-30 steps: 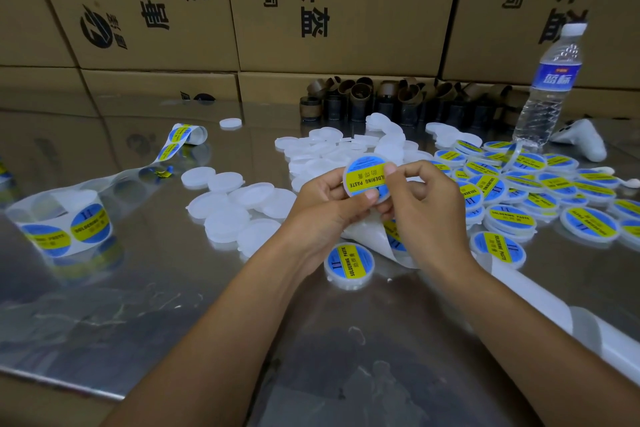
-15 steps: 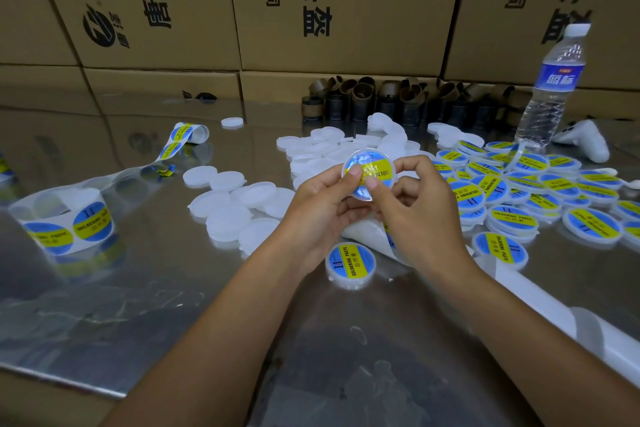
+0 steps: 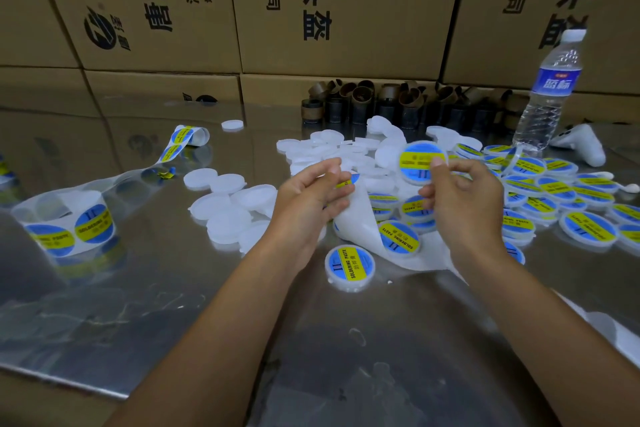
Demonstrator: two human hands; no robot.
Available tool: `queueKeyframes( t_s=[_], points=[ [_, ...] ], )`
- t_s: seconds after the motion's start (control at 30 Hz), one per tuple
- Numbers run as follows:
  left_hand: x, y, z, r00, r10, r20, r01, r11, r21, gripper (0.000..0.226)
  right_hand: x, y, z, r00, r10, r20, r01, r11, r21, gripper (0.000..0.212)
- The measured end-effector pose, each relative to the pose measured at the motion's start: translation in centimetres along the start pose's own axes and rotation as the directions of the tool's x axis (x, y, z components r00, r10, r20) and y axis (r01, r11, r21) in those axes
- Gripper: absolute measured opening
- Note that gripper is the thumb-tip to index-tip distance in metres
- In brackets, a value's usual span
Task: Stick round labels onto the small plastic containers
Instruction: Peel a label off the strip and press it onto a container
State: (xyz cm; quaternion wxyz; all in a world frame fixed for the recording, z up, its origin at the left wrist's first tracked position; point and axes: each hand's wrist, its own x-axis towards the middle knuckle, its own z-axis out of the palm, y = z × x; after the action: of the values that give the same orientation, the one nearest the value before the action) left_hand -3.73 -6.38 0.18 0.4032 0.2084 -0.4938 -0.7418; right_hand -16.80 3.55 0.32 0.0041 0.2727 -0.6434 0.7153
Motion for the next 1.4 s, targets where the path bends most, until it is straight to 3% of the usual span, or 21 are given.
queueKeyframes(
  t_s=[0.17, 0.27, 0.37, 0.53, 0.77, 0.9, 0.97, 1.03, 1.1, 1.23, 1.4],
  points=[
    [0.2, 0.2, -0.2, 0.988, 0.068, -0.137, -0.064, 0.997, 0.030, 0.015, 1.6, 1.6, -1.2, 0.989, -0.001, -0.147, -0.027, 0.982, -0.188, 0.015],
    [0.5, 0.6, -0.7, 0.955, 0.117, -0.271, -0.109, 0.993, 0.044, 0.017, 2.2, 2.2, -2.0, 0.990, -0.006, -0.138, -0.044, 0.935, -0.353, 0.021],
    [0.8, 0.8, -1.5, 0.900, 0.203, -0.386, -0.150, 0.975, 0.164, 0.020, 2.4, 2.8, -2.5, 0.991, -0.001, -0.134, -0.059, 0.893, -0.447, 0.029],
    [1.3, 1.1, -2.3, 0.842, 0.234, -0.486, -0.134, 0.963, 0.232, 0.022, 2.7, 3.2, -2.5, 0.978, 0.091, -0.190, -0.153, 0.926, -0.345, 0.048],
    [2.0, 0.7, -3.2, 0.781, 0.352, -0.515, -0.109, 0.890, 0.443, 0.021, 2.9, 2.7, -2.4, 0.978, 0.096, -0.184, -0.149, 0.941, -0.305, 0.040],
    [1.7, 0.5, -3.2, 0.759, 0.484, -0.436, -0.095, 0.744, 0.662, 0.019, 2.6, 2.0, -2.3, 0.987, 0.017, -0.162, -0.068, 0.948, -0.311, 0.031],
    [1.5, 0.2, -3.3, 0.778, 0.507, -0.372, -0.016, 0.607, 0.794, 0.022, 2.1, 1.7, -2.1, 0.991, -0.032, -0.133, -0.011, 0.951, -0.309, 0.027],
    [1.5, -0.1, -3.4, 0.819, 0.466, -0.334, 0.117, 0.435, 0.893, 0.030, 1.7, 1.5, -1.9, 0.992, -0.081, -0.098, 0.047, 0.949, -0.313, 0.022],
    [1.3, -0.1, -3.4, 0.857, 0.399, -0.328, 0.196, 0.335, 0.922, 0.036, 1.4, 1.4, -1.7, 0.992, -0.110, -0.064, 0.086, 0.949, -0.305, 0.019],
    [1.2, -0.3, -3.6, 0.881, 0.369, -0.296, 0.213, 0.249, 0.945, 0.036, 1.1, 1.2, -1.5, 0.993, -0.119, -0.011, 0.111, 0.949, -0.294, 0.021],
    [1.2, -0.6, -3.8, 0.868, 0.419, -0.265, 0.178, 0.235, 0.956, 0.035, 0.7, 0.9, -1.4, 0.989, -0.144, 0.020, 0.143, 0.944, -0.296, 0.020]
  ],
)
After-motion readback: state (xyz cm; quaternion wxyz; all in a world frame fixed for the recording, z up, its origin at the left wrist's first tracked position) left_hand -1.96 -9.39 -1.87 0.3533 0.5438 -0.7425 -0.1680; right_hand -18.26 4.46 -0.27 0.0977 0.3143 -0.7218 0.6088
